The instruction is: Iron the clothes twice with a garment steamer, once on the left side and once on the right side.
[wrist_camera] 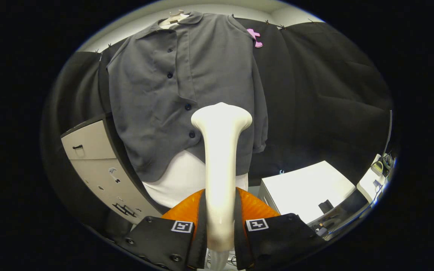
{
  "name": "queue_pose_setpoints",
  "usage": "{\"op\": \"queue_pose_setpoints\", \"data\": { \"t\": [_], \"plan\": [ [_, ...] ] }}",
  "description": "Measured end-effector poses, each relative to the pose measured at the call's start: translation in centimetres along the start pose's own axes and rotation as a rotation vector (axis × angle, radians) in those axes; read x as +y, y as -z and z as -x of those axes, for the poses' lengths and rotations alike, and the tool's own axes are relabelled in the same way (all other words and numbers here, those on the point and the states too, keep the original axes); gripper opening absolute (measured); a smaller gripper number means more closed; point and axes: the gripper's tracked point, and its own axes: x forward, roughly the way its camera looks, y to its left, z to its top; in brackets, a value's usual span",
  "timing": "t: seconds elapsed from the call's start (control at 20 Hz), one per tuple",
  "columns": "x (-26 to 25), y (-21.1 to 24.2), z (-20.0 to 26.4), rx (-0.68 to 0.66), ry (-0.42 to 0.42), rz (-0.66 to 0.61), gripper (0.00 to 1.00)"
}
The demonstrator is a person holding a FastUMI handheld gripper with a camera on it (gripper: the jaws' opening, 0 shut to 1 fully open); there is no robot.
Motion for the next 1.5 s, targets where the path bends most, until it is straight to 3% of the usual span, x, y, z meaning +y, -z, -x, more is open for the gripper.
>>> {"op": "queue_pose_setpoints", "data": {
  "t": [0.25,0.95,1.5],
  "plan": [
    [2.1,-4.7,5.7,-0.09,-0.03,-0.011,0.37],
    [8.4,-15.1,18.2,-0.306,-0.006,0.027,0.37],
    [13.0,-15.7,22.1,-0.359,0.007,0.024,0.37]
  ]
}}
